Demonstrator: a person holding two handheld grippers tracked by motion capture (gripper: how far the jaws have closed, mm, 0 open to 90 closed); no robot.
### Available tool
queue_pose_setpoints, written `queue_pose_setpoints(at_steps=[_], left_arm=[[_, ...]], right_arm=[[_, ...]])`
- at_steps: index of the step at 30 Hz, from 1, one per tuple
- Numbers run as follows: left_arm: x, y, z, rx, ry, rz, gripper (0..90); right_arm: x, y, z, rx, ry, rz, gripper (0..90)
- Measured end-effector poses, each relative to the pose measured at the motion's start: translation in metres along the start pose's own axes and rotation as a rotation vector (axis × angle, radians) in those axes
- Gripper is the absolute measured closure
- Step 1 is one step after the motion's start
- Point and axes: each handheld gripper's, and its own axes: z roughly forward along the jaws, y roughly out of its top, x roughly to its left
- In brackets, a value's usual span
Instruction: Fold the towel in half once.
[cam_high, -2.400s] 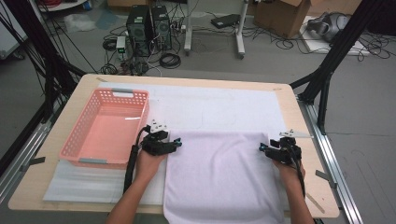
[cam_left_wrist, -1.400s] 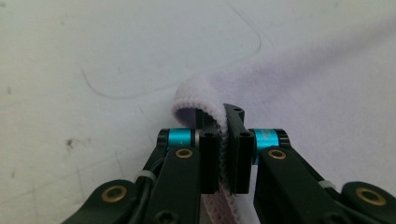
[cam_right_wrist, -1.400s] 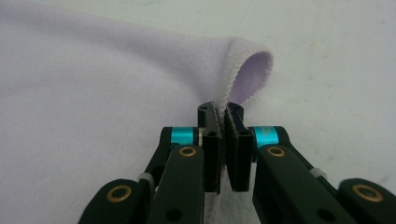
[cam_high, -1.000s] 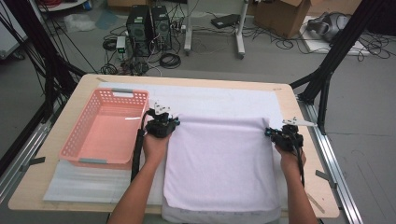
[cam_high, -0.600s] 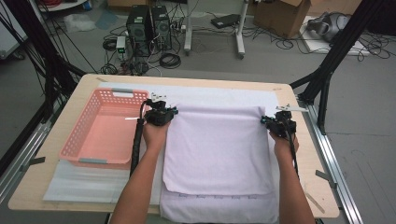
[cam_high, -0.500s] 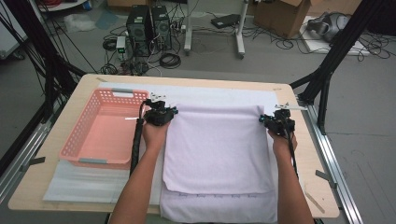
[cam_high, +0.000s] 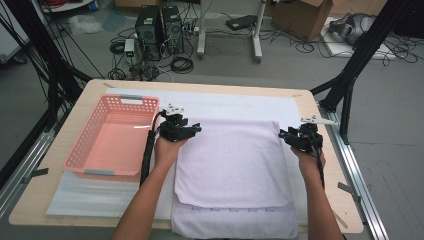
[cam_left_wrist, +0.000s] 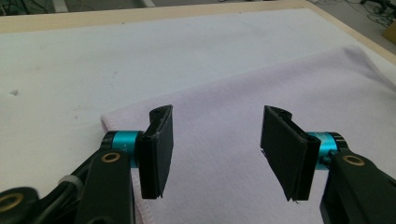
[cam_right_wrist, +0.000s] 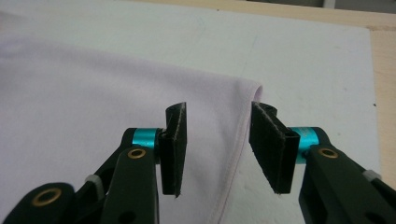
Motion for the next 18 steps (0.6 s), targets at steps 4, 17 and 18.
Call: queue_pose_setpoints(at_steps=[4, 17, 18], left_arm=[[-0.003, -0.003, -0.010, -0.018, -0.010, 0.009, 43.8], [-0.016, -0.024, -0.025, -0.014, -0.069, 0.038, 40.7], [-0.017, -0.027, -0.026, -0.014, -0.074, 0.034, 40.7]], right_arm=[[-0.001, -0.004, -0.015, -0.018, -0.004, 0.010, 55.2], [0.001, -0.033, -0.034, -0.003, 0.034, 0.000, 44.0], [0.002, -0.035, -0.034, -0.001, 0.035, 0.001, 42.2]])
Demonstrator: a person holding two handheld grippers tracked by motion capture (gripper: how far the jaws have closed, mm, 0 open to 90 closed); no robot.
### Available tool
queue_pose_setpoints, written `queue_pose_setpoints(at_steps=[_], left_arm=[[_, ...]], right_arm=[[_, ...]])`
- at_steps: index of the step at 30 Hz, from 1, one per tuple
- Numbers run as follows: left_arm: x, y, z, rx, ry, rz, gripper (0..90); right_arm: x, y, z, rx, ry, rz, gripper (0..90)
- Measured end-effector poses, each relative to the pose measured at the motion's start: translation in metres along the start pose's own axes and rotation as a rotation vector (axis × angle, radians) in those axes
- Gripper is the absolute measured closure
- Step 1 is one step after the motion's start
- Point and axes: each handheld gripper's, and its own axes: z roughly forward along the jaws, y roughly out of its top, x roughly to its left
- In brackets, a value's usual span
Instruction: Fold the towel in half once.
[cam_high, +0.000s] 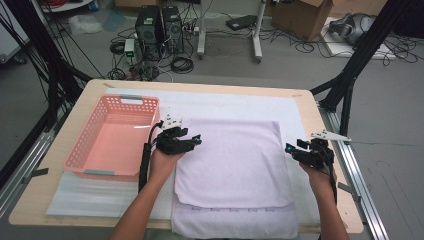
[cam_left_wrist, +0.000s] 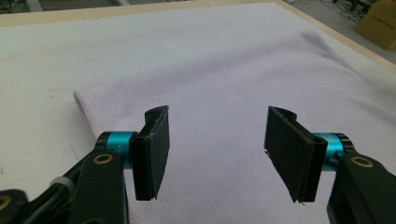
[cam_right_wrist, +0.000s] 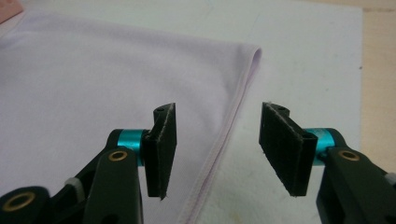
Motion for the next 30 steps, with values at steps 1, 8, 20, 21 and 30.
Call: queue_pose_setpoints(at_steps=[1, 8, 20, 21, 30], left_arm=[[-0.001, -0.003, -0.001, 0.005, -0.004, 0.006, 40.7], [-0.005, -0.015, -0.008, 0.024, -0.017, 0.020, 40.7], [-0.017, -0.038, -0.027, 0.036, -0.040, 0.038, 42.4], [-0.017, -0.040, -0.030, 0.039, -0.041, 0.032, 42.8], [-0.021, -0.065, -0.067, 0.027, -0.038, 0.028, 48.5]], right_arm=[[0.001, -0.002, 0.000, 0.001, 0.000, -0.005, 41.1], [0.008, -0.019, -0.003, 0.006, 0.017, -0.013, 40.1], [0.022, -0.041, -0.016, 0.004, 0.030, -0.031, 43.0], [0.024, -0.043, -0.018, -0.001, 0.026, -0.039, 43.9], [0.033, -0.072, -0.044, 0.002, 0.022, -0.046, 52.2]])
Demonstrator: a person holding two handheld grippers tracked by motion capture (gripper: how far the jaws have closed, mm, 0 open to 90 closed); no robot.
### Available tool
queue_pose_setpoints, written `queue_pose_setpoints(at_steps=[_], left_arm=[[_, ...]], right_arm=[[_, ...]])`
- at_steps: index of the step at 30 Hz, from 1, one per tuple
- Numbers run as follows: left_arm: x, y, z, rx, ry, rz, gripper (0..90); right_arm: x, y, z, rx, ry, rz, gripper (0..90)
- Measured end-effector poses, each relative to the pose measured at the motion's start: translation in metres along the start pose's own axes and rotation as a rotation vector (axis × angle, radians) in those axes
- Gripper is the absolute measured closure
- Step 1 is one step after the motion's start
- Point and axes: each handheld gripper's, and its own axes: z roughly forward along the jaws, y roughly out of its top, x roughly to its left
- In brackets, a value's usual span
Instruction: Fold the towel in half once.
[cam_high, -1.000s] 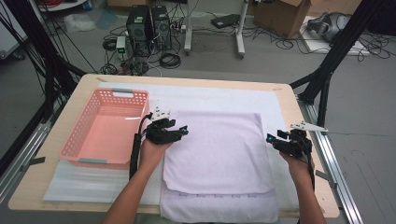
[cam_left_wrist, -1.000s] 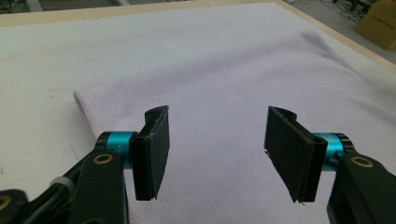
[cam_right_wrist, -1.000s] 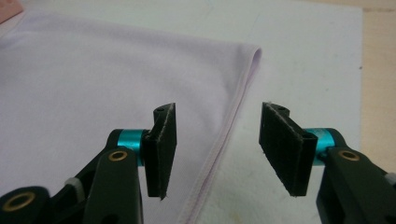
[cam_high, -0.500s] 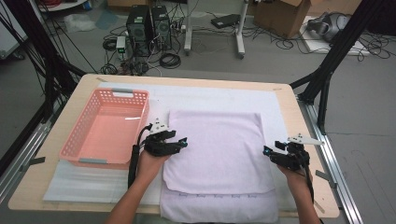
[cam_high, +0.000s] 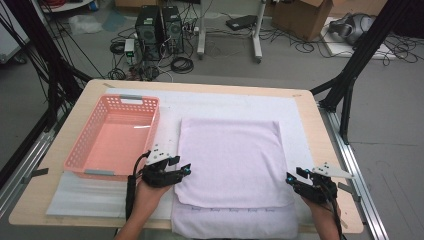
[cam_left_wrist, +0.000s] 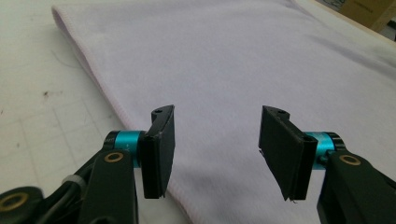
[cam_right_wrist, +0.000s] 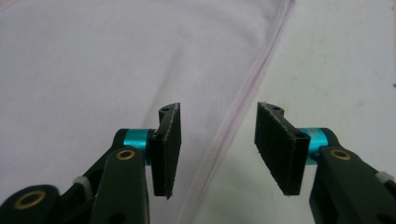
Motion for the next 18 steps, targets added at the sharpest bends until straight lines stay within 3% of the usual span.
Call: queue_pose_setpoints(at_steps=[11, 18], left_arm=[[-0.023, -0.032, -0.037, 0.010, -0.028, 0.014, 51.8], [-0.032, -0.045, -0.050, 0.028, -0.041, 0.009, 55.6]], right_arm=[[0.029, -0.025, -0.029, 0.032, -0.005, -0.034, 60.8], [0.043, -0.033, -0.033, 0.082, -0.034, -0.054, 63.3]])
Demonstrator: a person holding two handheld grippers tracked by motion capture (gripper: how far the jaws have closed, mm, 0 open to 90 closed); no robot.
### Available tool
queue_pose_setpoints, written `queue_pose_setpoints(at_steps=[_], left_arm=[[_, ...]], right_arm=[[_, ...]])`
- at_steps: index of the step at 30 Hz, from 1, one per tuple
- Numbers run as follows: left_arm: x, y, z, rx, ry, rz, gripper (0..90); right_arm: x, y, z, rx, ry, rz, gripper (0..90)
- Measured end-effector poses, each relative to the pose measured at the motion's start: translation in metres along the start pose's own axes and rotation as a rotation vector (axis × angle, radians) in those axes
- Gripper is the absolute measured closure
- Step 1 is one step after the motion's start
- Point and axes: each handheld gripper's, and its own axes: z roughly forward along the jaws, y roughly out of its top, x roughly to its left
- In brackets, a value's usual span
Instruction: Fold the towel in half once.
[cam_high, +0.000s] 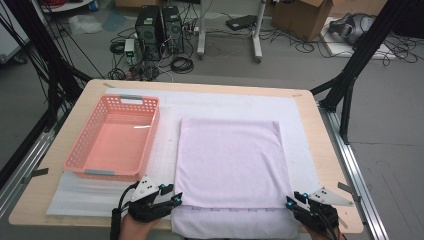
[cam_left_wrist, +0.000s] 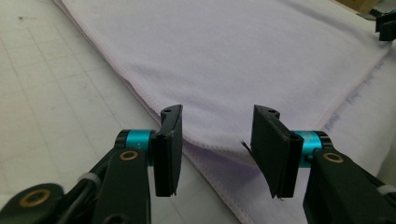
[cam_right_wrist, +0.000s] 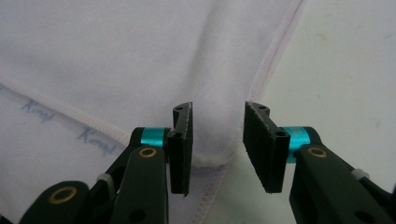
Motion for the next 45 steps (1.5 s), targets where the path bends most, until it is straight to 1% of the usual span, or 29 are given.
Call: queue_pose_setpoints(at_steps=[1, 5, 6, 8, 10, 12, 13, 15, 16, 17, 18, 19, 21, 22, 25, 27, 33, 34, 36, 38, 42, 45], left_arm=[[-0.001, -0.001, -0.002, 0.004, -0.002, -0.002, 56.6], [-0.002, -0.004, -0.007, 0.012, 0.003, 0.003, 58.9], [-0.003, -0.004, -0.007, 0.017, 0.003, 0.002, 59.5], [-0.004, -0.004, -0.007, 0.025, 0.007, 0.006, 60.4], [-0.004, -0.005, -0.005, 0.037, 0.010, 0.002, 62.2], [-0.005, -0.005, -0.001, 0.061, 0.023, 0.012, 64.6], [-0.007, -0.006, 0.001, 0.070, 0.026, 0.019, 66.9], [-0.012, -0.007, 0.005, 0.093, 0.045, 0.050, 73.3], [-0.015, -0.007, 0.006, 0.094, 0.056, 0.071, 77.9], [-0.017, -0.007, 0.007, 0.096, 0.059, 0.085, 84.4], [-0.019, -0.006, 0.008, 0.100, 0.074, 0.092, 86.6], [-0.020, -0.006, 0.008, 0.103, 0.079, 0.093, 87.2], [-0.020, -0.006, 0.009, 0.092, 0.085, 0.097, 87.6], [-0.020, -0.005, 0.008, 0.088, 0.081, 0.093, 87.7], [-0.018, -0.003, 0.002, 0.050, 0.064, 0.073, 87.8], [-0.018, -0.002, -0.001, 0.037, 0.053, 0.073, 87.9], [-0.017, -0.001, -0.013, -0.001, 0.039, 0.051, 88.2], [-0.018, -0.001, -0.014, -0.007, 0.036, 0.046, 88.2], [-0.020, -0.002, -0.017, -0.011, 0.035, 0.053, 88.3], [-0.022, -0.003, -0.020, -0.020, 0.030, 0.050, 88.3], [-0.025, -0.004, -0.028, -0.039, 0.011, 0.034, 88.3], [-0.028, -0.007, -0.034, -0.045, 0.010, 0.032, 88.3]], right_arm=[[0.001, 0.000, -0.001, 0.002, -0.006, -0.003, 63.6], [0.003, -0.001, -0.005, -0.003, 0.005, 0.013, 63.5], [0.004, -0.001, -0.005, -0.001, 0.002, 0.004, 63.5], [0.005, -0.001, -0.003, 0.017, 0.009, 0.000, 63.5], [0.005, -0.002, 0.000, 0.035, 0.001, -0.012, 64.1], [0.005, -0.002, 0.001, 0.042, -0.011, -0.013, 66.7], [0.006, -0.002, 0.001, 0.045, -0.017, -0.023, 69.7], [0.009, -0.002, 0.000, 0.054, -0.041, -0.057, 78.3], [0.010, -0.002, 0.001, 0.058, -0.033, -0.068, 86.4], [0.011, -0.002, 0.001, 0.059, -0.033, -0.074, 87.2], [0.011, -0.002, 0.002, 0.055, -0.038, -0.076, 87.6], [0.011, -0.002, 0.002, 0.056, -0.035, -0.070, 87.9], [0.010, -0.002, 0.001, 0.051, -0.025, -0.056, 88.2], [0.008, -0.003, 0.000, 0.042, -0.019, -0.044, 88.4], [0.005, -0.003, -0.007, 0.009, -0.005, -0.011, 88.6], [0.004, -0.002, -0.010, -0.005, -0.003, -0.010, 88.7], [0.003, -0.004, -0.015, -0.022, 0.018, 0.012, 88.8], [0.003, -0.005, -0.016, -0.026, 0.022, 0.015, 88.9], [0.004, -0.006, -0.020, -0.031, 0.027, 0.019, 88.8], [0.006, -0.008, -0.023, -0.036, 0.029, 0.023, 88.8], [0.008, -0.010, -0.030, -0.052, 0.033, 0.025, 88.8], [0.011, -0.013, -0.035, -0.054, 0.038, 0.031, 88.9]])
